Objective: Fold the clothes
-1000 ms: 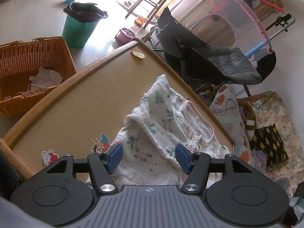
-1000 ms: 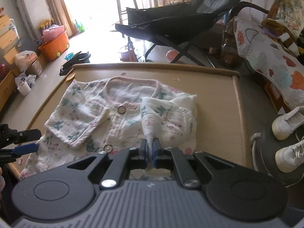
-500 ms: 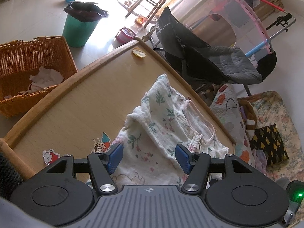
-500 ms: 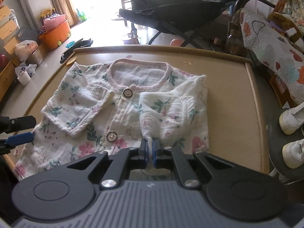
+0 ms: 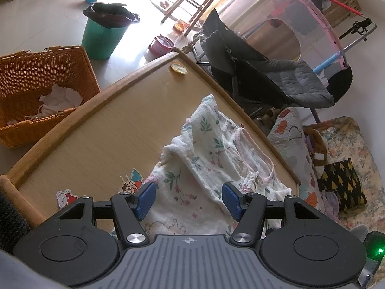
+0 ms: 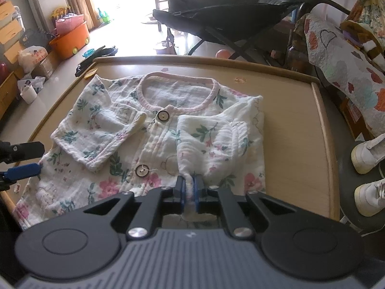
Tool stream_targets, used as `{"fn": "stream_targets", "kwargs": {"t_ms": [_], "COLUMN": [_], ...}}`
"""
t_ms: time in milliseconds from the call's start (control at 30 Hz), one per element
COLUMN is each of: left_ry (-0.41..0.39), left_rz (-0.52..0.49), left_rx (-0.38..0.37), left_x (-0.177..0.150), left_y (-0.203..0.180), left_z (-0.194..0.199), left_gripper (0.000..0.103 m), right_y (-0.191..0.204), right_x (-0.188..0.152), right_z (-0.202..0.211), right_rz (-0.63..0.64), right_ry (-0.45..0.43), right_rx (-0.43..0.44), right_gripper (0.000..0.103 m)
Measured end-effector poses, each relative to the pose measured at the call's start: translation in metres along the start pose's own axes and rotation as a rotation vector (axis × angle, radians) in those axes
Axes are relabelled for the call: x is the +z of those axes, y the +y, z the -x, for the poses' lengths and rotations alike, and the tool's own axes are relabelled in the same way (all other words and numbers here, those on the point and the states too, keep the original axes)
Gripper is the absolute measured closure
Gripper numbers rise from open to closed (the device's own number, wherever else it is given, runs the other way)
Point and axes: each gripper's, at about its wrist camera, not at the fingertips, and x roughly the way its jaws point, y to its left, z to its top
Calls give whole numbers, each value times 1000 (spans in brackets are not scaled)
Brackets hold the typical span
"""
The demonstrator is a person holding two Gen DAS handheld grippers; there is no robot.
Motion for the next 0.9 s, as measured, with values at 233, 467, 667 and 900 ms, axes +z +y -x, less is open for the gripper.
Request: {"fn": "stream_targets", "kwargs": {"t_ms": [233,467,667,900], "left_ry": [-12,-16,-16,-20], "left_rz": [12,23,32,39], "left_rx": [7,10,11,14], "left_x": [1,1,2,1], "left_y": [2,3,4,4], "left_z": [3,4,5,5], "left_gripper": [40,40,40,40], "right_y": [5,13,16,14], "right_x": [2,5,8,9], "right_z": [6,18,29,44], "right_rz": [30,78,84,73], "right_ry": [-22,-50,-84,-110], "right_rx": [-4,-5,3,49], "right_gripper": [87,68,59,52]}}
